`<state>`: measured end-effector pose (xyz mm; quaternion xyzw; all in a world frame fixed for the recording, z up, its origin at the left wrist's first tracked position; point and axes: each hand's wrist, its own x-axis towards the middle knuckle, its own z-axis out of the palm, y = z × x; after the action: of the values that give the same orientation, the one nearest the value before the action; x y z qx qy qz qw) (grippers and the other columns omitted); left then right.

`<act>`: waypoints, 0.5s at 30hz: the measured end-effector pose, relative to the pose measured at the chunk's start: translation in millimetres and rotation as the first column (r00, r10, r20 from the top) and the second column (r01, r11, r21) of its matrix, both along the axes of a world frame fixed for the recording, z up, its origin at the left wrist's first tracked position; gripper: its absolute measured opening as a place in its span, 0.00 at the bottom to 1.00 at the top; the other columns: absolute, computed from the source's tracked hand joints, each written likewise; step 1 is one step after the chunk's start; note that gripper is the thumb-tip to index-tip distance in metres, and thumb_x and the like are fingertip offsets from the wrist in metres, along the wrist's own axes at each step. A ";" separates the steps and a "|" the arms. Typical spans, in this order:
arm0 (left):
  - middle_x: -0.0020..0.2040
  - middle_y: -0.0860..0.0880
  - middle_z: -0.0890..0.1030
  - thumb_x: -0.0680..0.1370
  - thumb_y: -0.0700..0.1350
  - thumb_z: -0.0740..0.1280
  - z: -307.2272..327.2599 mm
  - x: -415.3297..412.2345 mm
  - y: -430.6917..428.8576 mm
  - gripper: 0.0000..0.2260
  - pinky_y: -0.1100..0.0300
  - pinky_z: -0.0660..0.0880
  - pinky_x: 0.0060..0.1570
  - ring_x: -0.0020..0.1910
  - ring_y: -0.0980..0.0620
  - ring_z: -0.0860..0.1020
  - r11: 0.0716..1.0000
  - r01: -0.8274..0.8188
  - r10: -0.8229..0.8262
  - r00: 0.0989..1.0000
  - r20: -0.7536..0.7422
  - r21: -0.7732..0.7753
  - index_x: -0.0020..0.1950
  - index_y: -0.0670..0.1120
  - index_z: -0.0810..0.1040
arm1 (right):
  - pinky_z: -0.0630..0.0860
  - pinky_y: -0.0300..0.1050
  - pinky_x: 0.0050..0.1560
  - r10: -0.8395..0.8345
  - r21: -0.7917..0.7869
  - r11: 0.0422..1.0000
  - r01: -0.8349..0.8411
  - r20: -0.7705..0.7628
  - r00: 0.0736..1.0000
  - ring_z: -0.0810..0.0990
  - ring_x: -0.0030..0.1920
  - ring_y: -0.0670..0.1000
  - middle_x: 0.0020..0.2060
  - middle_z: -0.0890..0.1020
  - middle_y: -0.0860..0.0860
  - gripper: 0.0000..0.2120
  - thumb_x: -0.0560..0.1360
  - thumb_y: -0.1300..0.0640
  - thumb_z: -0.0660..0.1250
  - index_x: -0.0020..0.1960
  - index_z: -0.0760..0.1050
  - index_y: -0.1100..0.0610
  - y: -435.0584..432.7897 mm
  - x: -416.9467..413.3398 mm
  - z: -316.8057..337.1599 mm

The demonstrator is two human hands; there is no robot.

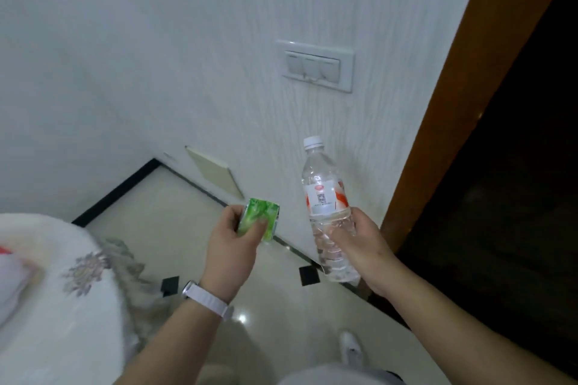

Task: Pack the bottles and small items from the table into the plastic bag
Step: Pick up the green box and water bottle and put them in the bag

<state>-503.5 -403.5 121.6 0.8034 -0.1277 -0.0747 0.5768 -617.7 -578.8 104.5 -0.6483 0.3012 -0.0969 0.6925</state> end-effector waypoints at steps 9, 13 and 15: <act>0.39 0.47 0.80 0.75 0.39 0.72 9.6 73.1 15.9 0.05 0.61 0.73 0.35 0.35 0.53 0.76 0.942 -0.336 0.336 0.942 0.015 0.010 0.46 0.45 0.77 | 0.81 0.43 0.40 0.330 0.041 0.942 -0.334 0.089 0.940 0.84 0.40 0.49 0.43 0.85 0.51 0.08 0.75 0.61 0.69 0.53 0.76 0.55 -22.4 142.8 10.5; 0.41 0.47 0.82 0.71 0.49 0.73 11.7 111.4 44.2 0.07 0.41 0.79 0.38 0.38 0.46 0.79 0.882 -0.470 0.469 0.883 -0.030 -0.038 0.46 0.50 0.78 | 0.82 0.47 0.43 0.467 0.035 0.882 -0.469 0.064 0.882 0.85 0.44 0.53 0.46 0.85 0.54 0.15 0.71 0.56 0.73 0.55 0.76 0.55 0.2 201.0 5.6; 0.43 0.44 0.82 0.72 0.47 0.73 6.2 133.0 63.1 0.07 0.36 0.79 0.40 0.41 0.39 0.81 0.848 -0.529 0.527 0.849 -0.040 -0.042 0.47 0.49 0.78 | 0.82 0.51 0.46 0.527 0.019 0.849 -0.528 0.045 0.849 0.86 0.45 0.53 0.47 0.85 0.54 0.18 0.68 0.52 0.73 0.56 0.75 0.54 17.2 233.0 2.7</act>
<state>-370.4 -340.4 127.8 0.7913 0.1037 0.0793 0.5973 -384.7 -561.6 107.2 -0.6933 0.1000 0.0890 0.7081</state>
